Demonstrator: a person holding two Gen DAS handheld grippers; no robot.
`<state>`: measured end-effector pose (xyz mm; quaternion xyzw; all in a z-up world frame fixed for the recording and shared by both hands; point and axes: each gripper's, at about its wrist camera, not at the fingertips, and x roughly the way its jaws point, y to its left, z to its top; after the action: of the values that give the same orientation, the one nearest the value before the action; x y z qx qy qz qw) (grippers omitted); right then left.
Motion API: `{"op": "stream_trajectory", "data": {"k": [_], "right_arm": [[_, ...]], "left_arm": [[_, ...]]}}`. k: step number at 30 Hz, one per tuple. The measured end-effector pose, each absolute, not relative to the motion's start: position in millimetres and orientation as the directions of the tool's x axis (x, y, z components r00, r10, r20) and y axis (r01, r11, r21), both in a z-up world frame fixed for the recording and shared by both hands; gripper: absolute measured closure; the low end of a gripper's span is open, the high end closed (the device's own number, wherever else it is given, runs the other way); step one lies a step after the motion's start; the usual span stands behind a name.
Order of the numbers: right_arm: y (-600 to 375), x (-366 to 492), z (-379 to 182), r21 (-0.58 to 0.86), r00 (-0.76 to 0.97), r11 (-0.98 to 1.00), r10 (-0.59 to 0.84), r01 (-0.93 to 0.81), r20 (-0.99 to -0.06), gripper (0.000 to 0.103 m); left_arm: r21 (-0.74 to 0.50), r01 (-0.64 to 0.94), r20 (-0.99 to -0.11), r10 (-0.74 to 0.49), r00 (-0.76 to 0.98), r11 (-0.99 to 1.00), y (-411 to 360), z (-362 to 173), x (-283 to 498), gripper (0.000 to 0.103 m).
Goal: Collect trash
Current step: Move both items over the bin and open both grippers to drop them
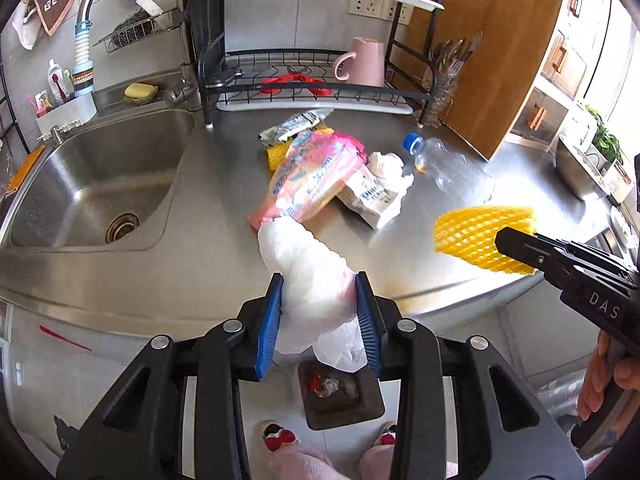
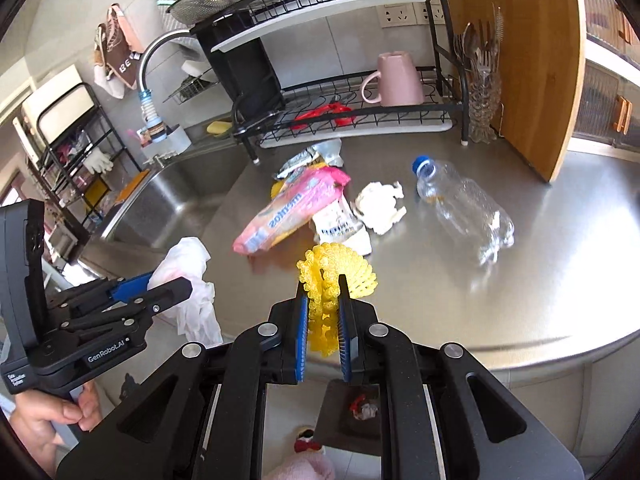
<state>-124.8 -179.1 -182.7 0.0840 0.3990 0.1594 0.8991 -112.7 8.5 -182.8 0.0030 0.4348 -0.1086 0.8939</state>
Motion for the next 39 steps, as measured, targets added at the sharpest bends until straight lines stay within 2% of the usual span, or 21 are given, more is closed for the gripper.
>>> {"op": "stream_trajectory", "data": {"k": [7, 17, 30, 39], "right_arm": [[-188, -168, -229, 0.297, 0.521, 0.931, 0.365, -0.213, -0.772, 0.089], [-191, -166, -345, 0.355, 0.309, 0.931, 0.362, -0.080, -0.880, 0.089], [-178, -157, -461, 0.373, 0.240, 0.927, 0.354, 0.037, -0.904, 0.089], [-179, -135, -519, 0.380, 0.176, 0.916, 0.356, 0.131, -0.918, 0.089]], "left_arm": [[-0.136, 0.212, -0.826, -0.229, 0.515, 0.968, -7, -229, -151, 0.069], [-0.203, 0.191, -0.907, -0.258, 0.332, 0.960, -16, -344, -157, 0.069], [-0.209, 0.211, -0.951, -0.249, 0.184, 0.955, -34, -489, -146, 0.069], [-0.215, 0.213, -0.958, -0.248, 0.143, 0.953, -46, -539, -138, 0.068]]}}
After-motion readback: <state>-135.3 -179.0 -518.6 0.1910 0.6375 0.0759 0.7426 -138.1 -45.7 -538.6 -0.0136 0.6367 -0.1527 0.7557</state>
